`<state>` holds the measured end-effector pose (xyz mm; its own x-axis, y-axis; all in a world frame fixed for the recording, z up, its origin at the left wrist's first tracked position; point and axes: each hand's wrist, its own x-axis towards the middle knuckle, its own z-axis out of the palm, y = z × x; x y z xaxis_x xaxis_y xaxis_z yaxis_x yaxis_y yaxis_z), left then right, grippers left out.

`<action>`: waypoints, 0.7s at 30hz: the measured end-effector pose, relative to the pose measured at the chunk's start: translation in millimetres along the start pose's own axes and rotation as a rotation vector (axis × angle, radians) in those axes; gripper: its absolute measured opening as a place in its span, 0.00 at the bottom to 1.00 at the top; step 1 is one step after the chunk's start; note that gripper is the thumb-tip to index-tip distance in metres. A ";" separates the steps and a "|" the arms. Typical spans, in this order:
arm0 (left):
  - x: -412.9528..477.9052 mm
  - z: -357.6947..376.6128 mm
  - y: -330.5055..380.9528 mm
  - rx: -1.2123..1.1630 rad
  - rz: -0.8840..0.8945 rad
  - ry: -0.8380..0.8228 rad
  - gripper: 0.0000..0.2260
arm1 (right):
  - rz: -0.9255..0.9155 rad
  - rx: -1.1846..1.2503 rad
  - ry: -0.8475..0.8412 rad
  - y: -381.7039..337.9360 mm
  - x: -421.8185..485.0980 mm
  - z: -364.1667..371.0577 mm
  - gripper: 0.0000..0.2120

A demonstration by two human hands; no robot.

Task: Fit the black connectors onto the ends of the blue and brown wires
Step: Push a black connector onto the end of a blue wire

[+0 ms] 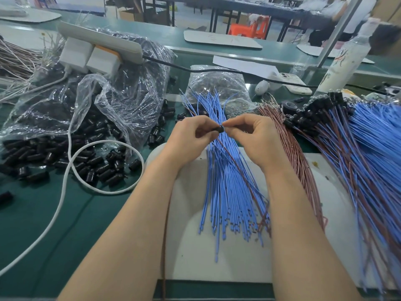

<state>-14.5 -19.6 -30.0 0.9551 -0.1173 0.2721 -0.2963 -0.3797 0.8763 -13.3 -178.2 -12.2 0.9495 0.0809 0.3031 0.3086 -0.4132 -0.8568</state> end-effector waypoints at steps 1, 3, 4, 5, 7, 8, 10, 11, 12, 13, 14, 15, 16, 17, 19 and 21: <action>-0.1 0.1 -0.1 0.002 -0.001 -0.004 0.06 | 0.007 0.015 -0.003 0.6 -0.3 -0.1 0.08; -0.3 0.0 -0.8 0.014 0.000 -0.011 0.06 | 0.017 0.036 -0.011 1.2 -1.1 -0.5 0.09; -0.2 0.1 -1.2 0.016 0.002 -0.008 0.06 | 0.020 0.048 -0.014 1.4 -1.2 -0.4 0.09; 0.1 0.7 -1.5 0.013 0.004 -0.004 0.06 | 0.022 0.061 -0.014 1.3 -1.2 0.5 0.08; 0.9 2.9 -2.6 0.012 0.002 0.005 0.07 | 0.013 0.062 0.004 -0.2 -1.1 4.5 0.08; 1.5 4.2 -3.8 0.023 0.000 0.006 0.07 | 0.002 0.039 0.021 -0.9 -1.1 7.3 0.08; 2.6 7.0 -7.3 0.071 0.007 0.012 0.07 | -0.024 -0.039 0.080 -2.1 -1.5 11.7 0.08; 3.2 8.1 -9.1 0.095 0.011 0.027 0.07 | -0.032 -0.063 0.124 -2.6 -1.5 12.5 0.08; 3.6 8.7 -10.6 0.107 0.013 0.050 0.07 | -0.030 -0.062 0.169 -2.9 -1.3 12.2 0.08; 3.5 8.7 -11.4 0.105 0.014 0.080 0.07 | -0.017 -0.041 0.202 -3.1 -0.8 11.8 0.08; 3.2 8.6 -11.8 0.096 0.017 0.114 0.08 | 0.004 -0.011 0.215 -3.4 -0.3 11.5 0.07; 3.2 8.5 -12.4 0.086 0.021 0.147 0.09 | 0.025 0.015 0.211 -3.8 0.3 12.1 0.07; 3.1 8.3 -12.8 0.075 0.027 0.174 0.09 | 0.039 0.027 0.197 -4.4 0.6 13.0 0.07; 2.9 8.4 -12.9 0.065 0.033 0.196 0.10 | 0.044 0.027 0.181 -5.0 0.7 14.4 0.08; 2.9 8.9 -13.0 0.032 0.042 0.220 0.10 | 0.029 0.009 0.166 -6.3 -0.2 17.2 0.08; 3.2 9.5 -12.6 -0.001 0.054 0.222 0.10 | -0.014 -0.032 0.173 -7.4 -1.8 19.3 0.07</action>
<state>-7.8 -23.9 -43.9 0.9143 0.0670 0.3995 -0.3473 -0.3778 0.8583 -16.2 -157.7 -14.5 0.9204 -0.0690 0.3848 0.3177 -0.4417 -0.8391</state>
